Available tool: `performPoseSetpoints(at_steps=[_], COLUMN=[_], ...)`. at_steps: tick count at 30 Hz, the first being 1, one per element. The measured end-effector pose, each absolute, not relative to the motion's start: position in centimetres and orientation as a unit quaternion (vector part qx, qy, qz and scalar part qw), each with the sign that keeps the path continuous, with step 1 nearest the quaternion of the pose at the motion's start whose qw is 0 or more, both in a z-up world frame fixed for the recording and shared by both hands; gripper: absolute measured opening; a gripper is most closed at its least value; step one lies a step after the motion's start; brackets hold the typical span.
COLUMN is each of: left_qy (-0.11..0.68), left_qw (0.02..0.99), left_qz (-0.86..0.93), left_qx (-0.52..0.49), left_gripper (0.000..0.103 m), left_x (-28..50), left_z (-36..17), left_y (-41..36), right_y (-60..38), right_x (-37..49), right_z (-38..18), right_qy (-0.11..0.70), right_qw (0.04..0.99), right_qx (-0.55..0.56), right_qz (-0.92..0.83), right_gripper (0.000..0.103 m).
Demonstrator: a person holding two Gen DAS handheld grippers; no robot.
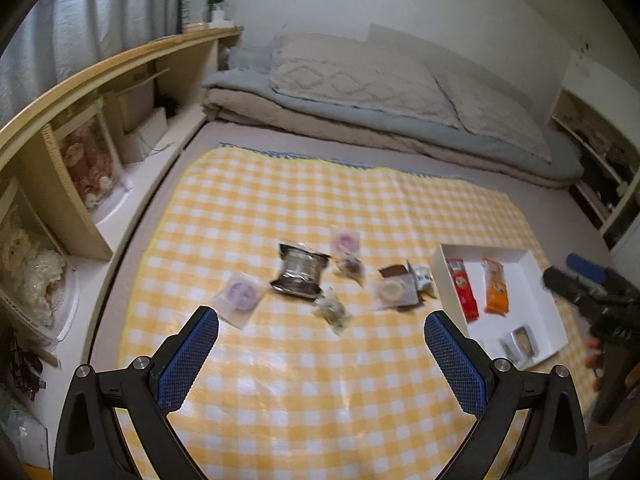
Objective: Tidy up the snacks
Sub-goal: 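Pull both tools back from the tray, then grasp the green-leaf pack with the right tool while the left tool grasps the purple-ring pack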
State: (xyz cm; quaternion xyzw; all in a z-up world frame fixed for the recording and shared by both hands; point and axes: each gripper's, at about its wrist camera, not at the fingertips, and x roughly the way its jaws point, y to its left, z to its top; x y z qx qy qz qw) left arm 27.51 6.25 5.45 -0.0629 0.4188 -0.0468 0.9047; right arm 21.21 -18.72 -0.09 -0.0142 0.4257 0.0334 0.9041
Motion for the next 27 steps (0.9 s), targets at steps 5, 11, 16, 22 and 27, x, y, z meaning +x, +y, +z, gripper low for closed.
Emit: performPoseSetpoints(at_steps=[5, 11, 16, 22, 27], left_qy=[0.423, 0.422, 0.438, 0.481, 0.508], left_qw=[0.902, 0.904, 0.897, 0.876, 0.854], left_qz=[-0.03, -0.007, -0.016, -0.042, -0.069], left_qx=[-0.081, -0.07, -0.066, 0.012, 0.088], left_gripper=[0.103, 0.103, 0.103, 0.103, 0.102], left_x=[28.4, 32.5, 37.6, 42.7, 45.4], left_z=[4.1, 1.1, -3.3, -8.3, -12.2], left_y=[8.7, 10.3, 11.7, 10.9, 8.8], right_y=[-15.5, -12.0, -10.0, -9.5, -9.1], right_x=[22.5, 25.0, 27.2, 29.6, 30.6], right_z=[-2.1, -6.4, -11.2, -16.3, -19.5], right_qy=[0.426, 0.428, 0.441, 0.472, 0.496], right_qw=[0.902, 0.893, 0.877, 0.857, 0.839], right_qx=[-0.018, -0.031, -0.036, -0.029, -0.04], right_qz=[0.071, 0.134, 0.189, 0.205, 0.221], right_gripper=[0.103, 0.103, 0.103, 0.1, 0.083])
